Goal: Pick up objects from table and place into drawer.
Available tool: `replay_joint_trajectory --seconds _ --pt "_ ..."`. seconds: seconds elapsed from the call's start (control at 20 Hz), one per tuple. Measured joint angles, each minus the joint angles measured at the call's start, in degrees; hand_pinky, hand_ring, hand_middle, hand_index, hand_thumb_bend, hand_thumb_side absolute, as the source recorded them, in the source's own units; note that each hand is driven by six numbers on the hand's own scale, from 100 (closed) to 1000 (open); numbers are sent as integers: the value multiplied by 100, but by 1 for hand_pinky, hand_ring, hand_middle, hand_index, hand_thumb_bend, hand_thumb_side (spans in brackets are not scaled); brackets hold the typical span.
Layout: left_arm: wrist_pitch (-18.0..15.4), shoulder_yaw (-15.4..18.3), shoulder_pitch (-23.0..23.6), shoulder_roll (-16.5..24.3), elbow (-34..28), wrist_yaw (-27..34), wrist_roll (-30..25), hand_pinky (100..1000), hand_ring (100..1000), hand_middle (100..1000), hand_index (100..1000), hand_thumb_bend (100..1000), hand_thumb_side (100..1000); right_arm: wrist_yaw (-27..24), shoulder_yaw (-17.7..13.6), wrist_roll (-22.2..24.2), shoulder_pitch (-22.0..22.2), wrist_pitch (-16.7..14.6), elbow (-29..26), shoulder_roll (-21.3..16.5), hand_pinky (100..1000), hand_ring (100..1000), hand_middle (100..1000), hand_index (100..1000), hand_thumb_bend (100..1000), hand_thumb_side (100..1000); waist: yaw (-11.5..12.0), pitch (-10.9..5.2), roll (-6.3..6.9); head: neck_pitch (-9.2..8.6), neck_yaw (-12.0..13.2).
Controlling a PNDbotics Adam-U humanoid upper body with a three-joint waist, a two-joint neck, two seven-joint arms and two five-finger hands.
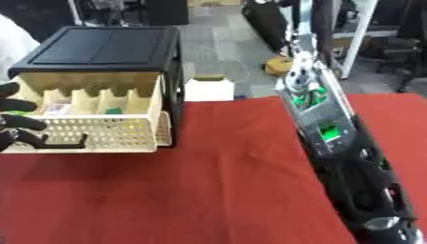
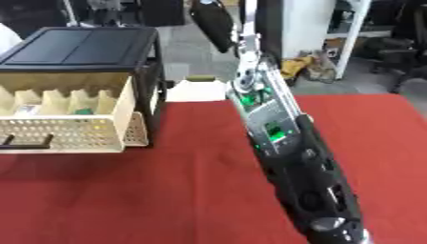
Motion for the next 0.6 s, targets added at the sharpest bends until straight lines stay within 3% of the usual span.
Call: replay_joint_trajectory --seconds 0.35,0.6 --pt "-38 12 -49 130 0 -22 33 412 529 586 797 100 1000 -863 -399 -443 786 -363 -1172 -655 678 774 628 800 100 561 -86 37 73 49 123" --pt "-122 14 -113 356 0 -63 54 402 520 568 766 100 1000 -1211 -630 -533 1211 -745 -1501 -991 675 782 659 829 100 800 -132 40 113 103 199"
